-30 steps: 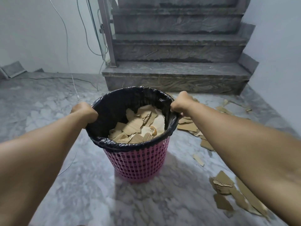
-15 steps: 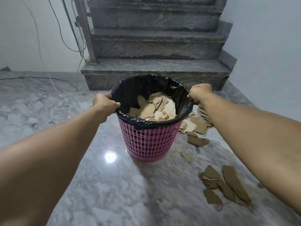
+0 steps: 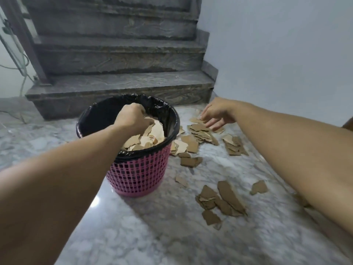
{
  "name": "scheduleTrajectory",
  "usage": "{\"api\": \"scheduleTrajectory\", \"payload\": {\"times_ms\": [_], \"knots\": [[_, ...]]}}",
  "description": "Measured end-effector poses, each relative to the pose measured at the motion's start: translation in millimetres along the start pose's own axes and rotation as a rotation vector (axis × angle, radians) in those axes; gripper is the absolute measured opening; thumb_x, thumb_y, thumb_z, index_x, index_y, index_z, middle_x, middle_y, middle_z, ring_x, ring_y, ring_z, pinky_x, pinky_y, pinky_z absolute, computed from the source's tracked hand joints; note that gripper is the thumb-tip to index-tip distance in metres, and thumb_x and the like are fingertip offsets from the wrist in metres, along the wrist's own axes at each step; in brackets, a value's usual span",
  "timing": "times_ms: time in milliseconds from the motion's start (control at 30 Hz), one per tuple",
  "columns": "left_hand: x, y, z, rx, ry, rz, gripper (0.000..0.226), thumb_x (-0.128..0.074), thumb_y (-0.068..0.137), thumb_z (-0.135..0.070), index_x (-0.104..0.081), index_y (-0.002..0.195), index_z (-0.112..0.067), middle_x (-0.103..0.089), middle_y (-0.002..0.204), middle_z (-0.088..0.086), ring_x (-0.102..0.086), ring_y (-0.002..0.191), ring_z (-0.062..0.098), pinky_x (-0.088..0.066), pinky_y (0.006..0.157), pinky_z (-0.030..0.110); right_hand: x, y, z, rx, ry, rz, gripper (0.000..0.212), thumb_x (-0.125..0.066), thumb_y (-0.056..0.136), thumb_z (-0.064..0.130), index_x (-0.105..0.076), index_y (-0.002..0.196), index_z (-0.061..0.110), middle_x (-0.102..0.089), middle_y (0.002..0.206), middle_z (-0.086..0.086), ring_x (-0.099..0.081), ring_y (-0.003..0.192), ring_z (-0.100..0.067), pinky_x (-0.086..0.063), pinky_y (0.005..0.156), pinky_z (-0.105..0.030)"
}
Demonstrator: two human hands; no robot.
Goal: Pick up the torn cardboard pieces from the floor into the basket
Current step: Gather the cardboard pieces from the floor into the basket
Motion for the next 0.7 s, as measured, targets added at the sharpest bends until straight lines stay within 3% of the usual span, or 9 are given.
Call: {"api": "scheduleTrajectory", "payload": {"times_ms": [100,200,333,400,567,700], "knots": [[-21,2,-67,-0.191,-0.014,0.035,0.023,-0.074,0.079,-0.033,-0.066,0.073,-0.013,-0.066,0.075,0.004,-0.064,0.079,0.027,-0.046,0.062,0.028,22,-4,-26,-0.057,-0.095,0.049,0.023,-0.066,0.092,0.012,-0.063,0.113,0.002,-0.065,0.114,-0.017,-0.067,0.105,-0.030,-0.055,0.090,-0.045],[-61,-3,-119,-0.328,-0.032,0.109,0.025,-0.074,0.081,-0.034,-0.071,0.090,-0.011,-0.068,0.087,0.003,-0.062,0.080,0.019,-0.052,0.071,0.029,38,2,-66,-0.098,-0.153,0.062,0.020,-0.063,0.094,0.013,-0.061,0.113,0.006,-0.062,0.116,-0.014,-0.064,0.108,-0.029,-0.054,0.090,-0.043],[-153,-16,-146,-0.356,0.038,0.350,0.036,-0.076,0.079,-0.038,-0.069,0.102,-0.012,-0.068,0.100,0.006,-0.064,0.089,0.023,-0.057,0.081,0.037,38,18,-144,-0.191,-0.216,0.105,0.019,-0.065,0.093,0.014,-0.059,0.110,0.008,-0.060,0.098,-0.009,-0.060,0.080,-0.018,-0.053,0.066,-0.032],[-203,-28,-142,-0.335,0.110,0.492,0.053,-0.079,0.075,-0.042,-0.064,0.117,-0.013,-0.066,0.113,0.007,-0.062,0.099,0.023,-0.055,0.088,0.039,29,25,-186,-0.229,-0.247,0.129,0.025,-0.071,0.089,0.015,-0.059,0.110,0.006,-0.061,0.093,-0.005,-0.062,0.079,-0.016,-0.052,0.061,-0.030],[-312,-66,-101,-0.238,0.215,0.845,0.091,-0.083,0.072,-0.035,-0.035,0.147,-0.016,-0.037,0.149,0.007,-0.041,0.133,0.027,-0.042,0.105,0.037,-15,42,-271,-0.247,-0.265,0.173,0.037,-0.079,0.083,0.017,-0.063,0.114,0.005,-0.068,0.111,-0.012,-0.068,0.091,-0.021,-0.058,0.077,-0.038],[-367,-90,-70,-0.312,0.364,0.896,0.112,-0.082,0.066,-0.046,-0.014,0.152,-0.023,-0.007,0.158,0.007,-0.014,0.144,0.033,-0.031,0.112,0.048,-71,48,-314,-0.257,-0.347,0.226,0.041,-0.069,0.088,0.020,-0.059,0.125,0.004,-0.062,0.118,-0.017,-0.058,0.079,-0.025,-0.053,0.060,-0.034]]}}
Point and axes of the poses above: each hand's wrist, its own y-axis towards the middle knuckle, its own x-axis out of the back of the hand, z = x × y, the point moved 5 cm from there along y, towards the middle knuckle
